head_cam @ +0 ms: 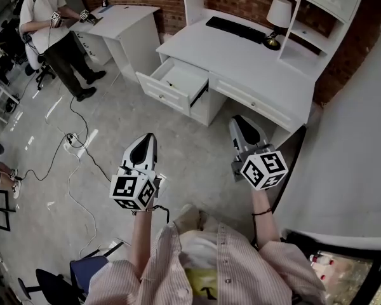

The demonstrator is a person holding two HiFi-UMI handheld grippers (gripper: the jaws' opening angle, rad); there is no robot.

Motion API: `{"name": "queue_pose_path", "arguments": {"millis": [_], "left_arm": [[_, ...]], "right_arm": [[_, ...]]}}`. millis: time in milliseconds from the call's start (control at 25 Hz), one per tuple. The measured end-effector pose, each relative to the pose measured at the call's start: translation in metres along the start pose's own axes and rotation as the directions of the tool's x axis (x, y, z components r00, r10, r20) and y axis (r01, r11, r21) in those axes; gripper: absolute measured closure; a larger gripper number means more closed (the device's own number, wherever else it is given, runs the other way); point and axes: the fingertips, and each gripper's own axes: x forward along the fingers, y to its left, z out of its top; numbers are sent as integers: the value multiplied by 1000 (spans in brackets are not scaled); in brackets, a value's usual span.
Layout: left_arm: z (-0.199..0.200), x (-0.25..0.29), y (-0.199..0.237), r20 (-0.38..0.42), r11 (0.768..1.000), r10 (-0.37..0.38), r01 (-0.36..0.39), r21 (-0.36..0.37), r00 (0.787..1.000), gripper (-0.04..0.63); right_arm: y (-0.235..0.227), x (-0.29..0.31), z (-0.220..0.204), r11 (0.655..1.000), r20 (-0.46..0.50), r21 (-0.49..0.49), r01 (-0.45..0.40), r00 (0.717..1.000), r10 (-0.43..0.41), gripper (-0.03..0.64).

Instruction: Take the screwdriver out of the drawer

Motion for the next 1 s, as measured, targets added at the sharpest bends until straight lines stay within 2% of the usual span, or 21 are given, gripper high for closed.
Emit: {"name": "queue_pose_path", "arguments": {"millis": [80, 440, 1000], "left_arm": [[-4, 3, 4, -8, 1000, 6, -6, -4, 1000, 597], [-12, 32, 36, -31, 999, 32, -33, -32, 999, 597], [-5, 141, 155, -54, 996, 51, -55, -64, 997, 597]], "right_arm": [[-1, 6, -5, 1000, -13, 2, -4, 1000, 4, 557], [-17, 52, -24, 1000, -57, 29, -7, 998, 8, 508], [-56, 209, -47, 998, -107, 63, 20, 994, -14, 483]]}}
